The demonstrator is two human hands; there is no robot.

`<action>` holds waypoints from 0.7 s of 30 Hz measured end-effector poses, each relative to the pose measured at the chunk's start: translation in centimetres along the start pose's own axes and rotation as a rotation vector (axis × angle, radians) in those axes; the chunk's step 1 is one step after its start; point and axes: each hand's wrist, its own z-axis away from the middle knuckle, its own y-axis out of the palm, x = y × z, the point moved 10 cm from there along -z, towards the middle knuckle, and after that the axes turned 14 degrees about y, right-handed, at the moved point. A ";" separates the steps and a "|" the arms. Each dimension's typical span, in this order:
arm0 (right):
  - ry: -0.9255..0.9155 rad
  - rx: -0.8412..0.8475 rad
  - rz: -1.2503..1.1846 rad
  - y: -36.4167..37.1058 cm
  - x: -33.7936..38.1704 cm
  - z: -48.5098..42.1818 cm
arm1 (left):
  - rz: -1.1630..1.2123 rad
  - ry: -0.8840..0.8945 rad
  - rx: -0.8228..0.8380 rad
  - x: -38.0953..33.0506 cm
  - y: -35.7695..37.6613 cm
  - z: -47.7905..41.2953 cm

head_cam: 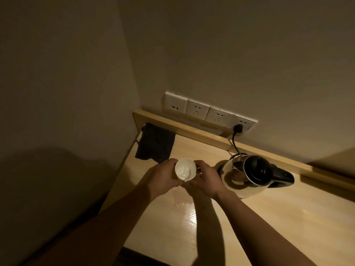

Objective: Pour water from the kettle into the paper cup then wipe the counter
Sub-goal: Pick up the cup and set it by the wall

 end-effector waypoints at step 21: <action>-0.009 -0.087 -0.050 -3.8 2.8 -5.9 | 0.184 0.071 -0.018 -0.4 -3.6 -8.1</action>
